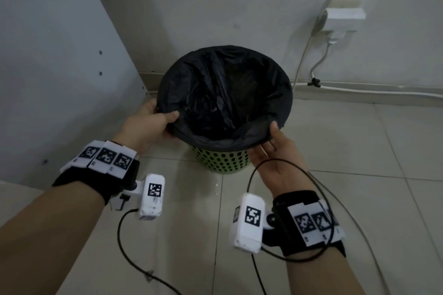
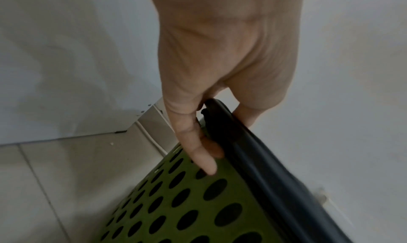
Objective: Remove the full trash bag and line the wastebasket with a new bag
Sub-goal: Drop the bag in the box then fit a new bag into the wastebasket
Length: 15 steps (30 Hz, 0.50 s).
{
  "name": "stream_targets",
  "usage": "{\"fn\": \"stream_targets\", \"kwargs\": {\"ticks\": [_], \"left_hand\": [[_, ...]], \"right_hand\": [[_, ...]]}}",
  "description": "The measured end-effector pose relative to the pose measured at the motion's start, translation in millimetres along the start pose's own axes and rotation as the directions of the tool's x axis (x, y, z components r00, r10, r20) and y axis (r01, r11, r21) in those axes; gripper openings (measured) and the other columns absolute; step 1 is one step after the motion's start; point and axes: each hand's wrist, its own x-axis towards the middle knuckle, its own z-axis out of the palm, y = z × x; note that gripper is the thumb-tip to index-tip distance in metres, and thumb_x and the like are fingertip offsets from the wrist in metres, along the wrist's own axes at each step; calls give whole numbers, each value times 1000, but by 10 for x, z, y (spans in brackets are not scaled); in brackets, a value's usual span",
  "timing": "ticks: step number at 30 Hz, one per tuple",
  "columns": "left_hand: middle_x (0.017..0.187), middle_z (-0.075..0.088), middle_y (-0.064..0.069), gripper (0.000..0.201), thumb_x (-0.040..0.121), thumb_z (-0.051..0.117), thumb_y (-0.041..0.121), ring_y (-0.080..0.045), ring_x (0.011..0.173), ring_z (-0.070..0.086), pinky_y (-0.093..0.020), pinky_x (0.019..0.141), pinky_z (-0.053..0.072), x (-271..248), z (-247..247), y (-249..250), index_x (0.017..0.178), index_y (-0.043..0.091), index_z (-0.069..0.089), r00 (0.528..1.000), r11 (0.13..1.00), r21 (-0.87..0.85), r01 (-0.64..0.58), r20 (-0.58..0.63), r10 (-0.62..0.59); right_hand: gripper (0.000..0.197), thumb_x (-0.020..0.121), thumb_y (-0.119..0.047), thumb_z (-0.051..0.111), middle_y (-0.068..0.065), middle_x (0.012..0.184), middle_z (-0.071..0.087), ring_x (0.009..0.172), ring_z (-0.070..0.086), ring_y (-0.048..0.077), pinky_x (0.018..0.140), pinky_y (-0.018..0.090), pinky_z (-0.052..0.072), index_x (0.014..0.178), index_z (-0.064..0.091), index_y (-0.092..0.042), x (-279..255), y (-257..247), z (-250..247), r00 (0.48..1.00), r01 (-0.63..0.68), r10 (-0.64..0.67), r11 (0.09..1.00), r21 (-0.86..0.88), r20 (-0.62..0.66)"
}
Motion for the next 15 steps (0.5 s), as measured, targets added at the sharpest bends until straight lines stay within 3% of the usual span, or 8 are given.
{"fn": "stream_targets", "kwargs": {"ticks": [2,4,7,10,13,15], "left_hand": [[126,66,-10,40,95,57,3,-31,109,65,-38,65,61,7,12,11,134,13,54,1000,998,-67,-15,9,16],[123,68,-6,38,96,57,4,-26,106,66,-37,69,59,10,25,8,132,14,56,1000,989,-147,-9,4,10],[120,69,-5,30,96,59,11,-22,101,68,-37,73,60,24,26,-14,125,18,59,999,976,-217,-17,-42,8],[123,67,-4,35,96,61,18,-24,105,67,-41,85,57,-5,47,-74,130,18,55,998,989,-145,-28,-66,19],[125,64,-6,41,95,60,11,-29,105,65,-35,72,58,-23,46,-133,135,16,50,997,999,-13,-34,-70,33],[121,63,-9,34,95,55,4,-28,97,65,-32,62,57,-17,25,-91,127,15,51,997,998,48,-36,-63,39]], "right_hand": [[25,93,-24,65,8,84,78,86,72,22,73,31,60,109,67,-6,6,-49,-3,999,-23,23,1000,-3,23],[15,95,-23,61,5,74,77,77,70,18,71,29,59,96,66,-9,-7,-50,-1,998,-46,46,999,-12,37],[13,95,-20,61,9,79,76,83,69,22,78,31,57,94,66,-8,-41,2,38,998,-60,60,998,3,31],[14,95,-18,62,12,93,74,89,70,24,76,33,60,101,66,-7,-72,94,86,996,-78,78,997,2,31],[11,92,-16,65,10,94,73,90,69,24,84,37,56,101,68,-9,-100,175,85,995,-82,84,995,-49,49],[12,90,-16,68,10,100,75,95,70,25,89,39,55,100,70,-10,-80,173,60,998,-46,49,997,-59,39]]}}
